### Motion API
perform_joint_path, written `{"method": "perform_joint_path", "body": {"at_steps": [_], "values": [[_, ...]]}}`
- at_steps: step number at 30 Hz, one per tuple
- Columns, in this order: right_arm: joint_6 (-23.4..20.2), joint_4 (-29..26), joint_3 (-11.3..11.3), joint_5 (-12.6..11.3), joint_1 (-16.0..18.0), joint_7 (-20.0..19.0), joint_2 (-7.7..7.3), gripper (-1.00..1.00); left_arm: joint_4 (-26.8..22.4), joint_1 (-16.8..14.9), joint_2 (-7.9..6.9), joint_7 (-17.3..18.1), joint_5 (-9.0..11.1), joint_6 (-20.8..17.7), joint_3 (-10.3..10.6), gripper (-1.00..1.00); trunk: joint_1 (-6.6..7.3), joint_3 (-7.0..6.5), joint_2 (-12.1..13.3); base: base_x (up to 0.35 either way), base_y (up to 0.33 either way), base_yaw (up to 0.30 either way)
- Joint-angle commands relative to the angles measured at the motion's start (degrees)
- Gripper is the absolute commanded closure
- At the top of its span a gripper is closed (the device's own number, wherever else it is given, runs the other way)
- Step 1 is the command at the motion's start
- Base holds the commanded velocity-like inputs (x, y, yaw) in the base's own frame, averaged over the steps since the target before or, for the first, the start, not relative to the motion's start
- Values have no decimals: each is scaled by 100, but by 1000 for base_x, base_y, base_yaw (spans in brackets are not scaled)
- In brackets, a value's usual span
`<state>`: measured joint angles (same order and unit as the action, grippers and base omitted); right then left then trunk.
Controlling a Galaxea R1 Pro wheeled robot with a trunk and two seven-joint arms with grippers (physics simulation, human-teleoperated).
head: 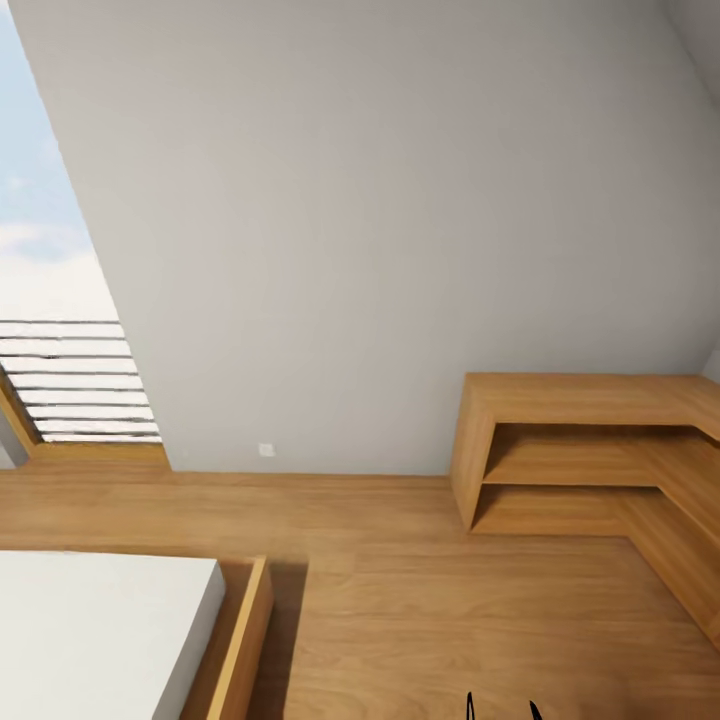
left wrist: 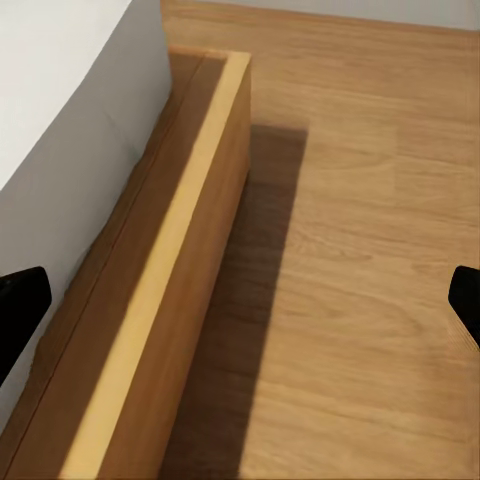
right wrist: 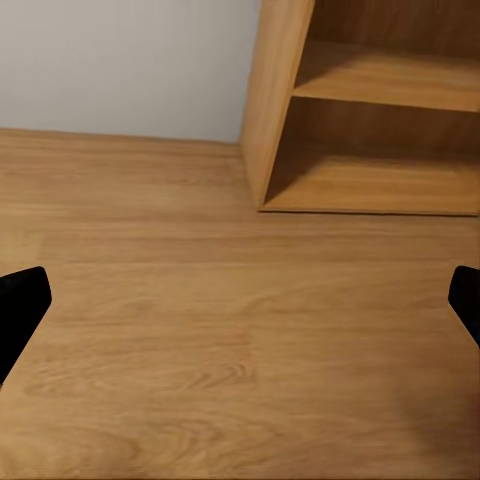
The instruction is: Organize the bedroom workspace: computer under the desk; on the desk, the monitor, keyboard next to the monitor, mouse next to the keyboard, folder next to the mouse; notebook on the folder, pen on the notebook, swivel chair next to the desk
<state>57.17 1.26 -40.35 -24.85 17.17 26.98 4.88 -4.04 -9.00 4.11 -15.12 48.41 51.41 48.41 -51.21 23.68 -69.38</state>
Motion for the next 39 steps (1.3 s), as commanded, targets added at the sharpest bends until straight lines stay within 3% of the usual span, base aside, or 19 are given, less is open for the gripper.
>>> {"method": "perform_joint_path", "body": {"at_steps": [1, 39], "values": [[14, 14, -48, -21, 6, 31, 4, -100, 0, -4, 2, -57, 1, 9, 49, -100, -3, 6, -3, 328, 0, 0], [14, 13, -52, -20, 6, 30, 4, -100, -1, -5, 0, -64, 11, -19, 42, -100, -3, 6, -3, 323, -96, 0]]}}
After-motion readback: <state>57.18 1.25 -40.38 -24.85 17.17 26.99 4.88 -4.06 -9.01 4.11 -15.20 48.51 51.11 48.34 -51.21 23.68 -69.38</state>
